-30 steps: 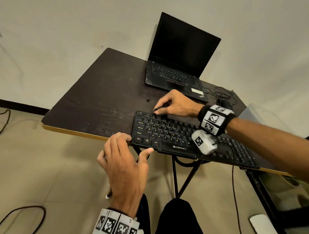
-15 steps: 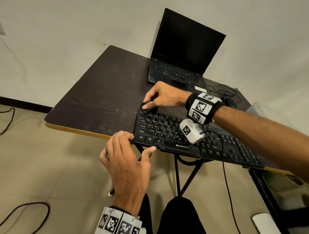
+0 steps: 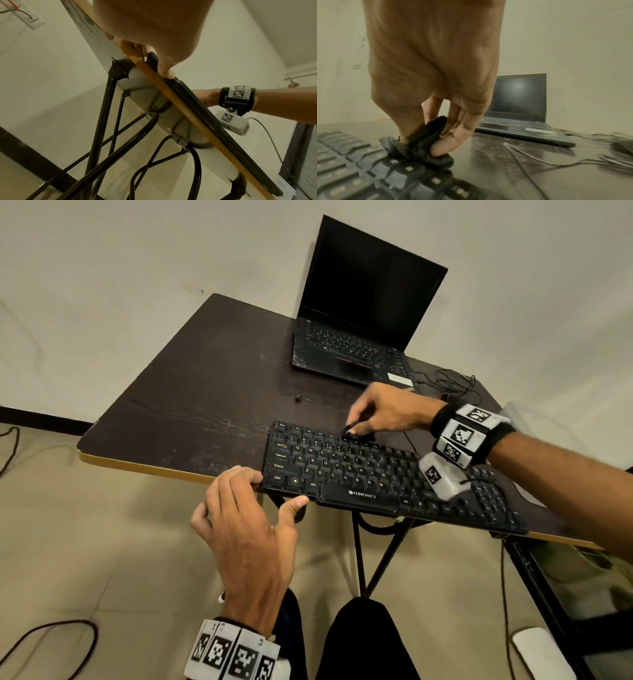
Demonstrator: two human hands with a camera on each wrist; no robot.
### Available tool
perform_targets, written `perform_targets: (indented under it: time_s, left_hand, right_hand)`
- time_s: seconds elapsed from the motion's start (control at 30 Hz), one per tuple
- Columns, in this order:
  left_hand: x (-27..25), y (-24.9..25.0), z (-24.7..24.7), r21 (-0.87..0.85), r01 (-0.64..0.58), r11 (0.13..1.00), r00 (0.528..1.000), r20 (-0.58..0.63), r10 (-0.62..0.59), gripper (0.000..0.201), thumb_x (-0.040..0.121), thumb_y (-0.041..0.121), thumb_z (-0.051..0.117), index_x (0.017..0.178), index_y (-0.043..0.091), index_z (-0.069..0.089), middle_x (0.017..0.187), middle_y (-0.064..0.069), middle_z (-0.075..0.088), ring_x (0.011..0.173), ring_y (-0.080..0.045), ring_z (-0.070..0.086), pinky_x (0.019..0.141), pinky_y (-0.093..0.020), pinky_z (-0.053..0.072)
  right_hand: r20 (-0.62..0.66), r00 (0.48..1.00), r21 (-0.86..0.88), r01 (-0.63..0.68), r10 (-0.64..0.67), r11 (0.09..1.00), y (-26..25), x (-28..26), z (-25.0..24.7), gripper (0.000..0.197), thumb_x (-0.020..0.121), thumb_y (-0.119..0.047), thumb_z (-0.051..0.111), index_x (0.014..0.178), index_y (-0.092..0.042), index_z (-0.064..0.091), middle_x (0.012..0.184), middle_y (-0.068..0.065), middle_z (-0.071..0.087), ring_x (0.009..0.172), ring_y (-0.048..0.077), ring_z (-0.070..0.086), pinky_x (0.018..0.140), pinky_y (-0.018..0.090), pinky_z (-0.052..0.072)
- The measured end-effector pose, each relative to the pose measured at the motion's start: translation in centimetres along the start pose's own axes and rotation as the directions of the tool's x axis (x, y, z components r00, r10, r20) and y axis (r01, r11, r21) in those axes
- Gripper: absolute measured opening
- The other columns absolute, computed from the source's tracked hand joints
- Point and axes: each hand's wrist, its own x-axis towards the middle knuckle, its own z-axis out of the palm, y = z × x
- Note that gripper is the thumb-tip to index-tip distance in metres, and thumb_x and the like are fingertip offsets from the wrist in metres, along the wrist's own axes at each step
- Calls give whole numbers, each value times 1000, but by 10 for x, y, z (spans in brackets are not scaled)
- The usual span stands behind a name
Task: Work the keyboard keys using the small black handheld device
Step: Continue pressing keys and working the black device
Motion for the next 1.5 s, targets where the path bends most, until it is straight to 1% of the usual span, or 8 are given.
perform_targets:
  time_s: [0.1, 0.4, 0.57, 0.77, 1.0, 1.17, 1.37, 1.5]
  left_hand:
    - [-1, 0, 0, -8, -9, 1000, 1000, -8, 9, 56, 84, 56, 73, 118, 15, 56, 127, -1, 62, 126, -29, 55, 97, -49, 34]
    - [-1, -1, -1, -9, -8, 1000, 1000, 2, 8, 57, 84, 55, 72, 119, 13, 57, 126, -1, 62, 125, -30, 55, 95, -50, 34]
    - [-1, -2, 0, 4, -14, 1000, 1000, 10, 14, 57, 84, 55, 72, 120, 13, 56, 126, -2, 61, 124, -31, 55, 96, -52, 36]
    - [0, 0, 1, -17, -9, 1000, 1000, 5, 9, 57, 82, 53, 72, 118, 12, 56, 125, -3, 61, 126, -31, 55, 98, -51, 35]
    - [2, 0, -1, -24, 13, 1000, 1000, 19, -13, 59, 79, 43, 88, 117, 12, 56, 125, -2, 62, 124, -30, 55, 99, -50, 35]
    - [4, -1, -4, -6, 13, 1000, 1000, 16, -13, 58, 80, 46, 84, 117, 11, 57, 122, -4, 62, 120, -32, 56, 97, -51, 35]
    - [3, -1, -4, -19, -1, 1000, 1000, -3, 1, 50, 89, 46, 79, 117, 12, 56, 122, -1, 61, 120, -30, 56, 97, -49, 34]
    - [3, 0, -4, -25, 14, 1000, 1000, 0, -14, 55, 81, 43, 86, 116, 12, 57, 123, -1, 61, 122, -30, 55, 98, -49, 34]
  right_hand:
    - [-60, 998, -14, -26, 25, 1000, 29, -31, -2, 11, 94, -16, 83, 92, -27, 85, 90, -7, 83, 81, 1, 73, 83, 22, 56]
    - [-231, 971, 84, -38, 57, 996, 72, -89, 12, 10, 89, -31, 84, 97, -25, 86, 93, -9, 83, 89, 12, 78, 96, 44, 63]
    - [-297, 951, 239, -12, 85, 971, 60, -97, 24, 22, 79, -35, 86, 96, -20, 86, 94, -2, 84, 91, 20, 79, 95, 47, 64]
    - [-356, 934, 205, 35, 41, 978, 18, -54, 40, 7, 87, -26, 91, 91, -23, 86, 88, -6, 83, 86, 24, 78, 89, 51, 64]
    - [-369, 926, 156, 149, -82, 976, -49, 9, 53, 7, 85, -28, 93, 85, -27, 86, 84, -9, 82, 82, 16, 77, 83, 37, 63]
    - [-362, 922, 94, 180, -134, 979, -78, 24, 58, 7, 87, -29, 91, 90, -24, 87, 76, -13, 77, 65, -4, 64, 68, 12, 45]
    - [-364, 931, -97, -21, -16, 995, -54, -28, 42, 4, 91, -21, 86, 91, -25, 85, 93, -10, 78, 78, 1, 66, 75, 18, 52]
    - [-473, 854, -53, -276, 219, 960, -5, -85, 47, 6, 91, -20, 86, 93, -25, 83, 90, -8, 73, 78, 6, 63, 82, 31, 58]
